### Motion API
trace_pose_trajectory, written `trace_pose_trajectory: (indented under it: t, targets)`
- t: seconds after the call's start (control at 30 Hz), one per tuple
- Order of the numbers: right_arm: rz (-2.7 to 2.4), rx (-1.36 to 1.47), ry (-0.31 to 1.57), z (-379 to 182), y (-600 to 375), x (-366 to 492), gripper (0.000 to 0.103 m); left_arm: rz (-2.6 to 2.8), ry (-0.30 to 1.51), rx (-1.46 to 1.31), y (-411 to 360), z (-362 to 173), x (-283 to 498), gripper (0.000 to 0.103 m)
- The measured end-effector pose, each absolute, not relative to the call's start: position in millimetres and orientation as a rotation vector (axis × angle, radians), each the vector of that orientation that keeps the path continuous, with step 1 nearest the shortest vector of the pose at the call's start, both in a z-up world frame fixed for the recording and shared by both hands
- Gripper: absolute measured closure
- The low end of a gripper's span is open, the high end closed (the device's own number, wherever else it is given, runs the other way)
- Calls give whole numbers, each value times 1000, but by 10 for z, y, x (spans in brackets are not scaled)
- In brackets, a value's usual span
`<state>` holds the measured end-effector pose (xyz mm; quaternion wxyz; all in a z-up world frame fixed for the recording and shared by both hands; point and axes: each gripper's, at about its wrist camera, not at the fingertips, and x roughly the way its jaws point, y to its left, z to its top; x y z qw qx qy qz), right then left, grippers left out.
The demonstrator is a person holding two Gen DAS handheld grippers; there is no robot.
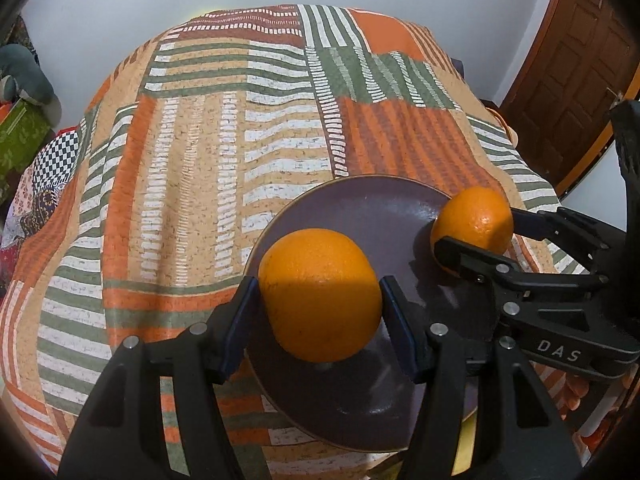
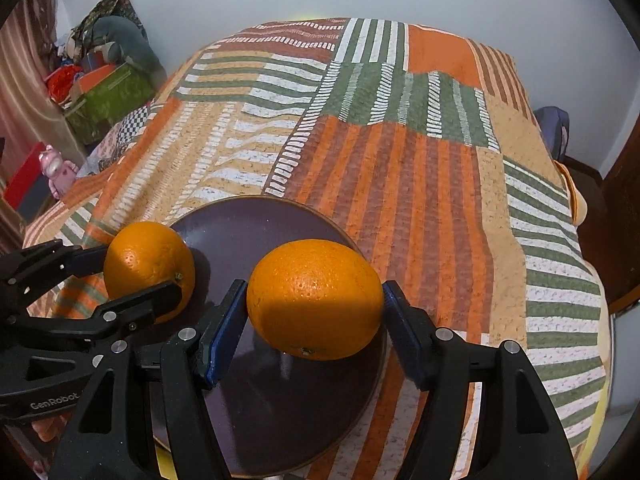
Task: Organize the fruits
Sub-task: 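Lift the oranges and set them on the purple plate with both tools, then open, then move the right tool to the yellow squash and close around it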
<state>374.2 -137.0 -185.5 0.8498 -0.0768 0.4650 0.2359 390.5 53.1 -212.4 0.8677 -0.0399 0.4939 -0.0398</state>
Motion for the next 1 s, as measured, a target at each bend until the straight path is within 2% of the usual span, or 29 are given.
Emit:
trace_pose_trajectory:
  t: [0.23, 0.7, 0.87, 1.0]
  targets:
    - [502, -154, 996, -1793, -1390, 3692, 26, -54, 1027, -106, 573, -1970, 3826, 37]
    - [500, -194, 813, -1067, -1726, 2859, 21, -71, 871, 5, 473, -1202, 2835, 24]
    - [509, -196, 785, -963, -1862, 2459, 17, -83, 883, 22, 406, -1260, 2406, 19]
    - [509, -175, 807, -1067, -1966, 2215, 15, -94, 941, 8, 357, -1519, 2107, 19]
